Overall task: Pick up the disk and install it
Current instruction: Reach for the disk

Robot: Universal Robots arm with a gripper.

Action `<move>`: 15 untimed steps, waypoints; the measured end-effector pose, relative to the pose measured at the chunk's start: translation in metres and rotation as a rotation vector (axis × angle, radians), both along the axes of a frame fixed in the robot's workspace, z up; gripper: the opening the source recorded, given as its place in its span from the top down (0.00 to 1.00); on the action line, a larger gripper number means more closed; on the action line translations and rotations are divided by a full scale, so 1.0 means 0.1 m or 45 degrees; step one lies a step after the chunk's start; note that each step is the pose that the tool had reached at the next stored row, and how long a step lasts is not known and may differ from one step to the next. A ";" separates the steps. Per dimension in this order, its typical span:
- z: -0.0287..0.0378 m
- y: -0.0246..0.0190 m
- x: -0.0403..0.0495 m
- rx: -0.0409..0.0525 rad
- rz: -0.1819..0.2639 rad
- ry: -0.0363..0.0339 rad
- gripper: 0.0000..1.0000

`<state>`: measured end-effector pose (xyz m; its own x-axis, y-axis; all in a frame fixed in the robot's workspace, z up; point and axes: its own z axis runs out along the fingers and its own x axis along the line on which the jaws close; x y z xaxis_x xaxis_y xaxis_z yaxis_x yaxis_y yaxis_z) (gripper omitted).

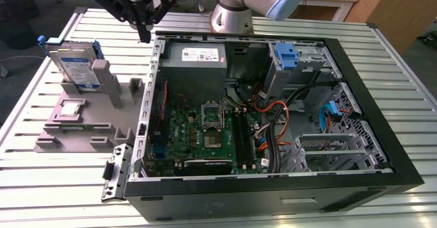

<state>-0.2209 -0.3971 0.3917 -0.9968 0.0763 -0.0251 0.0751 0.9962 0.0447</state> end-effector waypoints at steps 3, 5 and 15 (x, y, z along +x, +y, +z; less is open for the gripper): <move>0.000 0.000 -0.020 0.000 0.000 0.0000 0.89; -0.001 0.001 -0.040 0.000 0.000 0.0000 0.89; -0.008 0.013 -0.184 0.000 0.000 0.0000 0.89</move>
<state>-0.2393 -0.3957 0.3909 -0.9968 0.0764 -0.0251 0.0752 0.9962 0.0447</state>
